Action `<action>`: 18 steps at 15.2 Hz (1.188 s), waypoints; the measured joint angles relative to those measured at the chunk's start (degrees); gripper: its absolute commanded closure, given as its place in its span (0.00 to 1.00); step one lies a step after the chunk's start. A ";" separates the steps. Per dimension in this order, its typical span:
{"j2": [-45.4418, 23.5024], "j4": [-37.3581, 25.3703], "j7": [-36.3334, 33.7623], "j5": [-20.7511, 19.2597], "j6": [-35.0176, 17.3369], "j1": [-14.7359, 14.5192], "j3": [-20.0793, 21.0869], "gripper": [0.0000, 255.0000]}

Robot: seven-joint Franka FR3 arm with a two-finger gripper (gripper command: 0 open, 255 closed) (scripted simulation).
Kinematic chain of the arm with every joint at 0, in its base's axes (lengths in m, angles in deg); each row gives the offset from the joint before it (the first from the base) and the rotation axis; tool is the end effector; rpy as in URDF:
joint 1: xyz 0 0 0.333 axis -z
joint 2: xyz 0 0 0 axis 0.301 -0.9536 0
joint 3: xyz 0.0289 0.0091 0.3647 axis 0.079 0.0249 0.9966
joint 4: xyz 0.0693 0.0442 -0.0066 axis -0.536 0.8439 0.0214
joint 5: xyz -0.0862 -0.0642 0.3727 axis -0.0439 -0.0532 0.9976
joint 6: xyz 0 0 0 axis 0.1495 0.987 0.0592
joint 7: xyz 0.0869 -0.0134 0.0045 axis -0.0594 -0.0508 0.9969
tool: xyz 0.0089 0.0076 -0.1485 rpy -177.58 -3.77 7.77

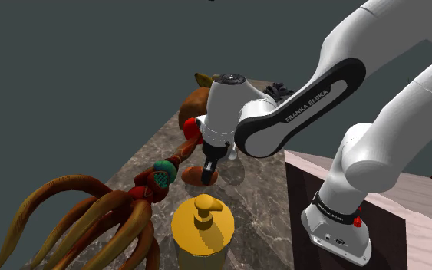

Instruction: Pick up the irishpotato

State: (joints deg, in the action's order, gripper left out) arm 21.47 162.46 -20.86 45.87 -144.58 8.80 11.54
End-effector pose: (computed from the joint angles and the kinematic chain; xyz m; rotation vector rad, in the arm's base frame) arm 0.3294 0.2261 0.3372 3.0174 0.7113 0.2094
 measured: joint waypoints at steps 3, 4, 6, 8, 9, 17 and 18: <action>0.33 -0.08 0.26 0.17 0.43 -0.07 -0.18 1.00; 0.76 -0.34 0.48 0.35 1.12 -0.16 -0.36 1.00; 1.93 -0.73 0.87 0.84 2.65 -0.50 -0.69 1.00; 3.15 -1.57 1.32 1.24 4.66 -0.76 -1.12 1.00; 3.67 -1.91 1.47 1.39 5.51 -0.87 -1.28 1.00; 8.22 -5.19 2.92 2.39 13.23 -1.63 -2.95 1.00; 8.52 -5.38 2.96 2.45 13.71 -1.69 -3.04 1.00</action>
